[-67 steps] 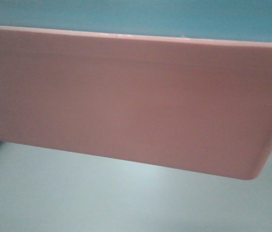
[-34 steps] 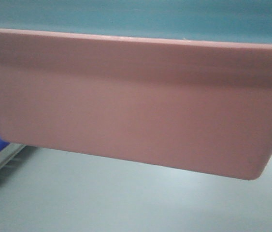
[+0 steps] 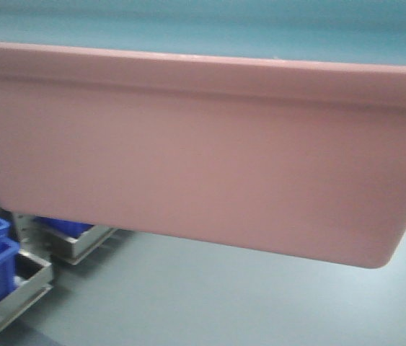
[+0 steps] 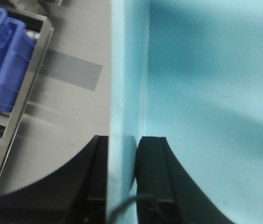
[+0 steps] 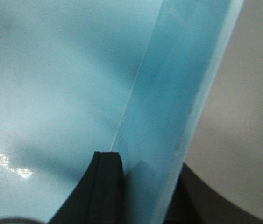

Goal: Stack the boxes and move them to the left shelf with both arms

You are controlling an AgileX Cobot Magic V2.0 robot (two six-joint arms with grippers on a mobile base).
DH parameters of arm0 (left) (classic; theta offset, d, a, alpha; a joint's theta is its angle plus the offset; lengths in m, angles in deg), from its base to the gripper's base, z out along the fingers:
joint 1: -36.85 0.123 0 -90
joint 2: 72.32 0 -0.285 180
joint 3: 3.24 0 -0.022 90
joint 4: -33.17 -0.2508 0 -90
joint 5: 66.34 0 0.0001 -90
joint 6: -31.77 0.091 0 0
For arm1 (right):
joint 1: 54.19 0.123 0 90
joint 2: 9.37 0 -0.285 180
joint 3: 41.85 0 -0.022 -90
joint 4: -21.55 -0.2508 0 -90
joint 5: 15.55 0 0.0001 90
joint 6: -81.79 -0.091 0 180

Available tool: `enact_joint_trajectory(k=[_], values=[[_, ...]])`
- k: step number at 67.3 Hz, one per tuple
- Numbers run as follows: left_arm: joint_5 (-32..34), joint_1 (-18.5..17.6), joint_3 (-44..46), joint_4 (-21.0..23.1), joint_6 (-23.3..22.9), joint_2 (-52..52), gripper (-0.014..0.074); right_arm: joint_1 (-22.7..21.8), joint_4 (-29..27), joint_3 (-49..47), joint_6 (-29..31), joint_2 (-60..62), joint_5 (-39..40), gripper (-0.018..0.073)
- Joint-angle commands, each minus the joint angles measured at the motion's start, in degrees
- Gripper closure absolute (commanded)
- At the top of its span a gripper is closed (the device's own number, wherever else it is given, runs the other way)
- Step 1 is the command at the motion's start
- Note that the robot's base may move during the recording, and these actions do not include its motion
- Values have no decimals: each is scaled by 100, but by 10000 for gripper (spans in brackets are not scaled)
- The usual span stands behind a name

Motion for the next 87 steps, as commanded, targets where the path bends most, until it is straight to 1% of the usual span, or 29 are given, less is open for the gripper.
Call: enact_joint_trajectory(k=[1,87], values=[[1198,-217,287,461,-10,-252,608,175,-282,-283,195,164,1188,531],[1198,-217,287,453,-10,-252,608,175,-282,-283,195,164,1168,531]])
